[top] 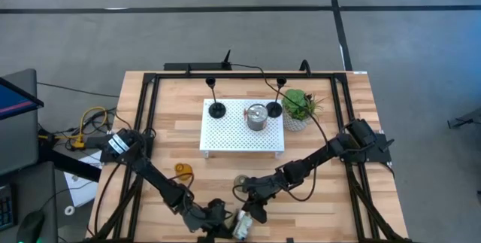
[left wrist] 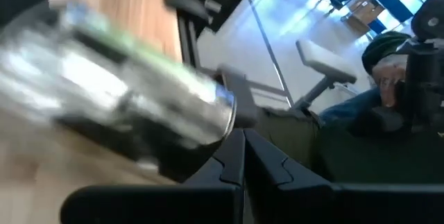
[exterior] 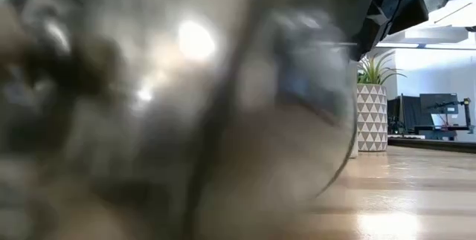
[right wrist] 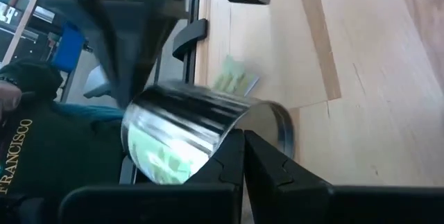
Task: Pick & Place candle stick holders
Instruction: Put the green scented candle on the shelf
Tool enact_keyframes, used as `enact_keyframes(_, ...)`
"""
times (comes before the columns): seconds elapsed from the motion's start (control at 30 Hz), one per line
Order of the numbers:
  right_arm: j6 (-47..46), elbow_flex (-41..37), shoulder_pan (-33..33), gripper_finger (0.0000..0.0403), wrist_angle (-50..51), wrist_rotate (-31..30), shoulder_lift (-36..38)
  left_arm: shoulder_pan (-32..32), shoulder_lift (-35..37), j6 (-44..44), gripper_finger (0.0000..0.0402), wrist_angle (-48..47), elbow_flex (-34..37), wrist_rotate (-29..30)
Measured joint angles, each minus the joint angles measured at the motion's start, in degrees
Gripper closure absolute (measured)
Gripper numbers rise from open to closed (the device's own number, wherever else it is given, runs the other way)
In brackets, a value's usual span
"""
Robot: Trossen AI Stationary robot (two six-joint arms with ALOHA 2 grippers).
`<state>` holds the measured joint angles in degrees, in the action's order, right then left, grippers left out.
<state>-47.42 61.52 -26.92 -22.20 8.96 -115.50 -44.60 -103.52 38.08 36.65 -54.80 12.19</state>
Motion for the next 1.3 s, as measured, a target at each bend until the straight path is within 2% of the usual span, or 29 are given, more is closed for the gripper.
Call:
enact_keyframes(0.17,0.02,0.02,-0.11,0.0403,0.57,0.60,0.00,1.89,0.05,-4.30,0.0399,-0.12,-1.19,0.78)
enact_keyframes(0.33,0.90,0.02,-0.07,0.0403,0.60,0.60,0.00,3.11,0.06,-3.64,0.0399,-0.61,-1.17,-2.73)
enact_keyframes(0.63,1.51,0.02,-0.07,0.0403,0.79,0.23,0.00,-0.26,4.64,-2.96,0.0399,-1.30,-1.13,-3.96)
enact_keyframes(0.83,1.00,0.02,0.07,0.0403,0.57,0.12,0.00,-2.37,3.14,5.59,0.0399,-6.50,-1.08,3.08)
enact_keyframes(1.07,0.85,0.02,0.11,0.0403,0.57,-0.38,0.00,-2.35,2.13,14.44,0.0399,-5.75,-1.15,2.68)
enact_keyframes(1.3,1.13,0.02,1.11,0.0403,0.73,-1.69,0.00,-2.36,1.63,15.50,0.0399,-5.63,-2.04,1.10)
